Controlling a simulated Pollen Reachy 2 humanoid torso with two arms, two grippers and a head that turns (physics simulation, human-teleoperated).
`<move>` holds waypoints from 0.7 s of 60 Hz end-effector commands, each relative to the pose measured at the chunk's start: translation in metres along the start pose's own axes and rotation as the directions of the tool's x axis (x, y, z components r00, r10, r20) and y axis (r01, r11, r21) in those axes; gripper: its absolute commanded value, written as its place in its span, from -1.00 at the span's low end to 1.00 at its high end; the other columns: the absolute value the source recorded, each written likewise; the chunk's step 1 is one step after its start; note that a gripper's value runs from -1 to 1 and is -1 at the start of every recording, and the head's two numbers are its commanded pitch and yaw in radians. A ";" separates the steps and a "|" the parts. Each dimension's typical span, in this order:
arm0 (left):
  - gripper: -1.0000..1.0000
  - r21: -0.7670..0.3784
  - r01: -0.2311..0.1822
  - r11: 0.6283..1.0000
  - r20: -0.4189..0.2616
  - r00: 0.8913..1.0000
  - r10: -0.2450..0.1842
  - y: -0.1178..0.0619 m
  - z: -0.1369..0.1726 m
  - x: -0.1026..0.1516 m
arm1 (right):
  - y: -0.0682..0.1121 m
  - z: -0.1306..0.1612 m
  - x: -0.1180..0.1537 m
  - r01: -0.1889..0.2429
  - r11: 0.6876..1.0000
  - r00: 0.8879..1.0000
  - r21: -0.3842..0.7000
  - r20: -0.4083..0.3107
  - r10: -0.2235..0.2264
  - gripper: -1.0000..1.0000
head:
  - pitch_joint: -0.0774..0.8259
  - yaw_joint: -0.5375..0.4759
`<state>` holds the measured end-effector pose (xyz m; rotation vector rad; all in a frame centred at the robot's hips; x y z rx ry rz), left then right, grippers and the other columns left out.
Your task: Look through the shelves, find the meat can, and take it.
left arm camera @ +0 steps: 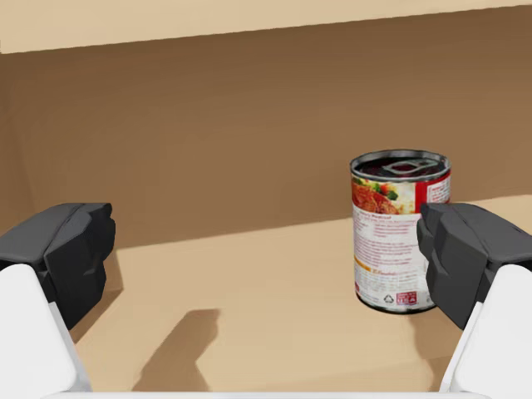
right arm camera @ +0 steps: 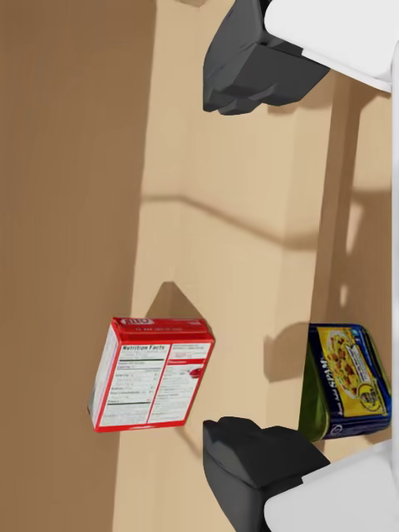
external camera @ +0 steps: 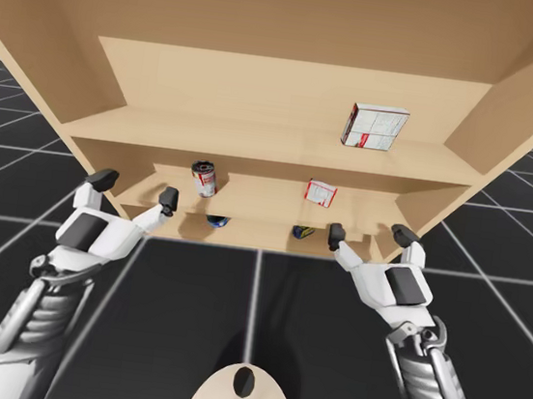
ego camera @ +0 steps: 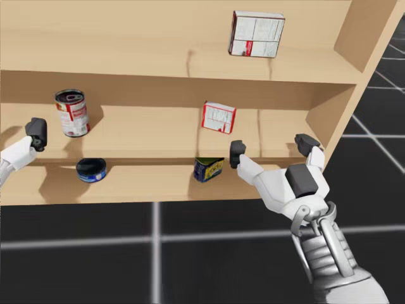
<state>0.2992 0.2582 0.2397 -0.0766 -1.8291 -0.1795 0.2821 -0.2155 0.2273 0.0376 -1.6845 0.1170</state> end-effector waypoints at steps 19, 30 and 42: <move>-1.00 0.011 -0.007 1.000 0.034 0.999 0.006 -0.004 0.006 0.007 | 0.020 0.019 0.013 0.052 0.993 0.997 0.106 -0.065 -0.045 -1.00 | 0.44 -0.32; -1.00 0.011 -0.009 1.000 0.035 0.999 0.008 -0.004 0.007 0.007 | 0.040 0.042 0.009 0.184 0.954 0.982 0.238 -0.080 -0.170 -1.00 | 0.44 -0.31; -1.00 -0.003 -0.012 1.000 0.045 0.999 0.012 -0.005 0.009 0.009 | 0.044 0.042 -0.020 0.227 0.939 0.969 0.260 -0.157 -0.191 -1.00 | 0.44 -0.30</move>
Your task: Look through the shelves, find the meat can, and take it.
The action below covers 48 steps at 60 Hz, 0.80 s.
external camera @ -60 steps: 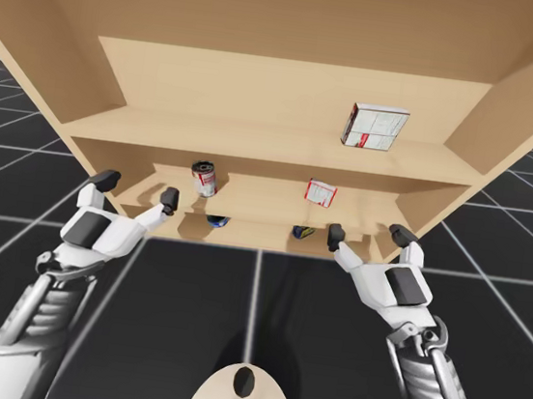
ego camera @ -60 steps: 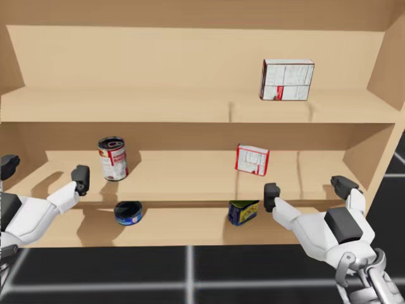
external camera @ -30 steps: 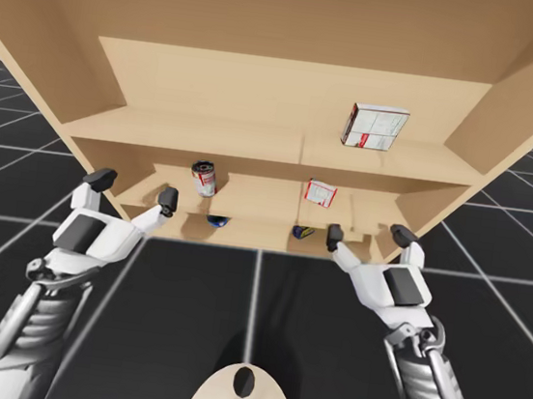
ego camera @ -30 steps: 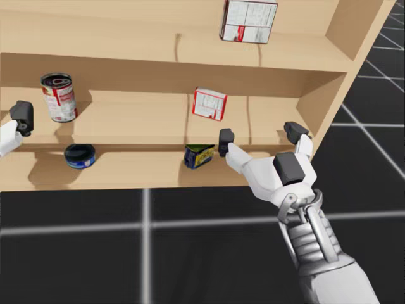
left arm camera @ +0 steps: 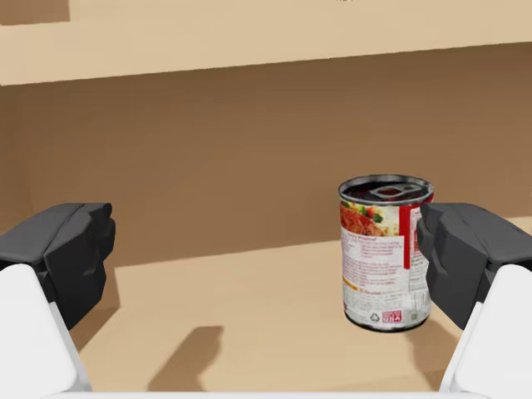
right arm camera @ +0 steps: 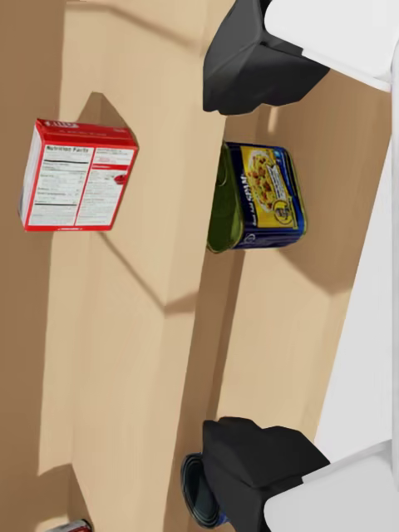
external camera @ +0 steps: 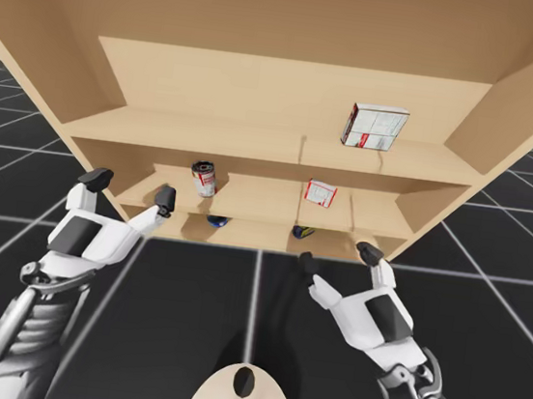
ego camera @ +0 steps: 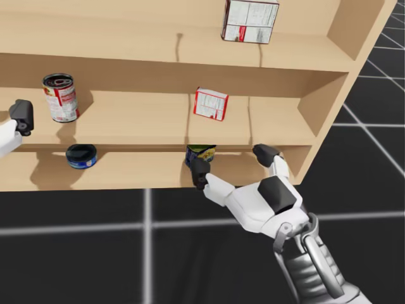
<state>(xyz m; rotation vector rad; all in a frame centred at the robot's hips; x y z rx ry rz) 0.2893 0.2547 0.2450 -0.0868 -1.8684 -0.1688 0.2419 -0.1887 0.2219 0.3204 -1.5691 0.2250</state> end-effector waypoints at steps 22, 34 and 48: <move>-1.00 -0.013 0.004 1.000 0.003 1.000 -0.004 -0.001 -0.001 -0.001 | -0.008 -0.067 -0.065 0.099 0.994 0.991 0.035 -0.096 -0.095 -1.00 | 0.44 -0.28; -1.00 -0.013 0.007 1.000 0.001 1.000 -0.007 -0.002 -0.001 -0.001 | -0.017 -0.105 -0.083 0.077 0.997 0.987 0.023 -0.142 -0.073 -1.00 | 0.45 -0.27; -1.00 -0.012 0.007 1.000 -0.001 1.000 -0.007 -0.003 0.000 -0.001 | -0.023 -0.142 -0.100 0.033 0.999 0.984 -0.007 -0.177 -0.034 -1.00 | 0.47 -0.26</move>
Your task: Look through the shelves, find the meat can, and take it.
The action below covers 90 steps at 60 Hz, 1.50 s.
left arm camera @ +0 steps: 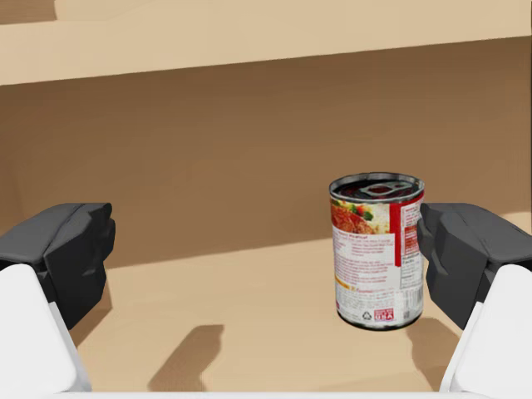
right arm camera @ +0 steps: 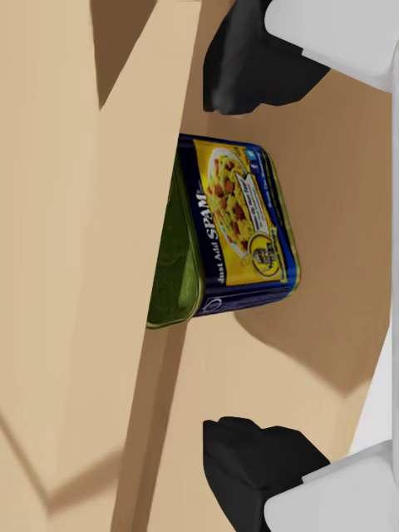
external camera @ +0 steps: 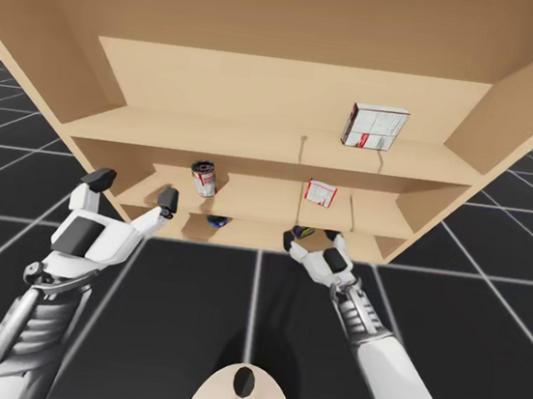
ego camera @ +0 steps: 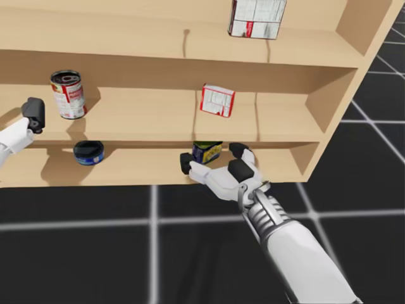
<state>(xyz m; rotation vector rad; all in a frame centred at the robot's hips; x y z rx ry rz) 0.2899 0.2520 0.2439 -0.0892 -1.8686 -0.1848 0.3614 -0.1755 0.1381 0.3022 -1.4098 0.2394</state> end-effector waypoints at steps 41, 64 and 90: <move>-1.00 -0.005 0.013 1.000 -0.014 1.000 -0.013 -0.003 -0.001 -0.003 | 0.017 -0.061 -0.034 0.019 1.000 0.986 -0.005 -0.166 -0.020 1.00 | 0.49 -0.24; -1.00 -0.001 0.012 1.000 -0.009 1.000 -0.012 -0.004 -0.001 -0.003 | 0.021 -0.030 0.002 -0.023 0.999 0.999 -0.047 0.047 0.025 1.00 | 0.49 -0.25; -1.00 -0.005 0.013 1.000 -0.010 1.000 -0.013 -0.006 0.000 -0.003 | 0.040 0.039 -0.001 -0.035 0.999 0.999 -0.014 0.032 0.035 1.00 | 0.48 -0.26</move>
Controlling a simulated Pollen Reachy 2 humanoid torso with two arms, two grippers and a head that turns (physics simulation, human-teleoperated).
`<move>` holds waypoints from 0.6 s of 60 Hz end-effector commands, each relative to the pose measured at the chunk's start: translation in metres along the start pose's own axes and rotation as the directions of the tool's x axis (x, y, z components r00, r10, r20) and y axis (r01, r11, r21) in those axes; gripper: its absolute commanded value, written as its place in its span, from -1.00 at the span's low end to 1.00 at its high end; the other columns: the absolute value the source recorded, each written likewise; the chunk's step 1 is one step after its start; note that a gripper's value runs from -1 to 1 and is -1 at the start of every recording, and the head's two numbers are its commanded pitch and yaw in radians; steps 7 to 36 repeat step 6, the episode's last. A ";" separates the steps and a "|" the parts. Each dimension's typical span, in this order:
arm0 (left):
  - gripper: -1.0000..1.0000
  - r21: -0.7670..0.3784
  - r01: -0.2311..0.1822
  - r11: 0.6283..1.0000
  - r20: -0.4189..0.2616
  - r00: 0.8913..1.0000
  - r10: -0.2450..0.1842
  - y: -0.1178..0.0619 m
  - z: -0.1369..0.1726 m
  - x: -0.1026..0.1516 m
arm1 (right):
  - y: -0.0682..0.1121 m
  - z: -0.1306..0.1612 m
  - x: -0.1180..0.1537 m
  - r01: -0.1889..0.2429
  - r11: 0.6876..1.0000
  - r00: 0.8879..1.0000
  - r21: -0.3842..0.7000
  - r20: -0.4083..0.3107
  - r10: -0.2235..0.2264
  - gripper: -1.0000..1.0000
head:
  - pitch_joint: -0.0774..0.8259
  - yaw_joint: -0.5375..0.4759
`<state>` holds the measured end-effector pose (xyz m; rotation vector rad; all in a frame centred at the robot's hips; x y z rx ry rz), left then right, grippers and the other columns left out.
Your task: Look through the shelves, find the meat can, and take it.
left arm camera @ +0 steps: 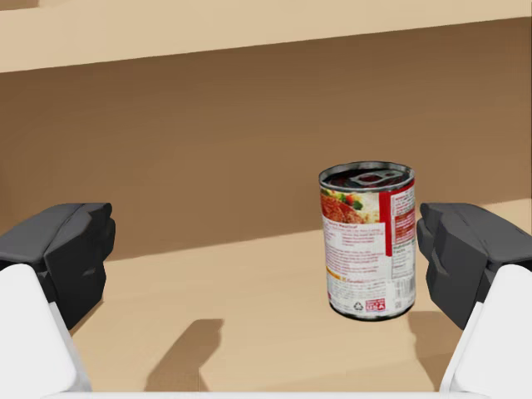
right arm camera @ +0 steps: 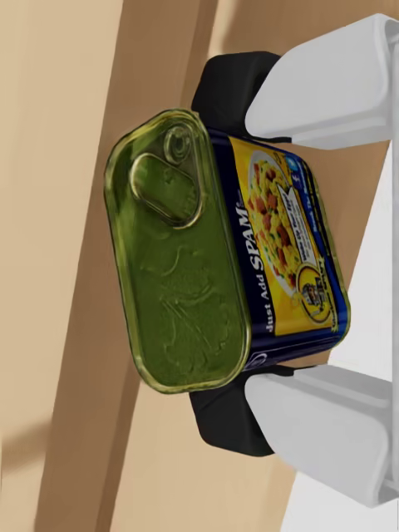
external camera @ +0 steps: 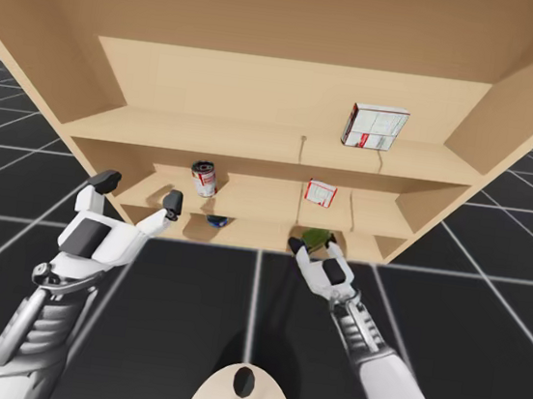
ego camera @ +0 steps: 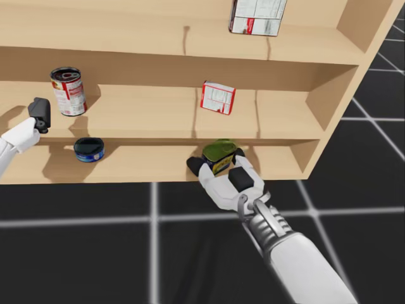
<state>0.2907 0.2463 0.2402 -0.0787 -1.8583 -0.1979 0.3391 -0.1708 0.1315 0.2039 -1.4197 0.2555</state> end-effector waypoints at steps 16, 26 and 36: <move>-1.00 -0.002 0.001 1.000 0.001 1.000 -0.001 -0.001 0.000 0.000 | 0.042 0.053 0.010 0.039 0.996 0.999 0.082 0.016 -0.041 1.00 | 0.48 -0.26; -1.00 -0.002 0.001 1.000 0.001 1.000 -0.001 -0.001 0.000 0.000 | 0.042 0.053 0.010 0.039 0.996 0.999 0.082 0.016 -0.041 1.00 | 0.48 -0.26; -1.00 -0.002 0.001 1.000 0.001 1.000 -0.001 -0.001 0.000 0.000 | 0.042 0.053 0.010 0.039 0.996 0.999 0.082 0.016 -0.041 1.00 | 0.48 -0.26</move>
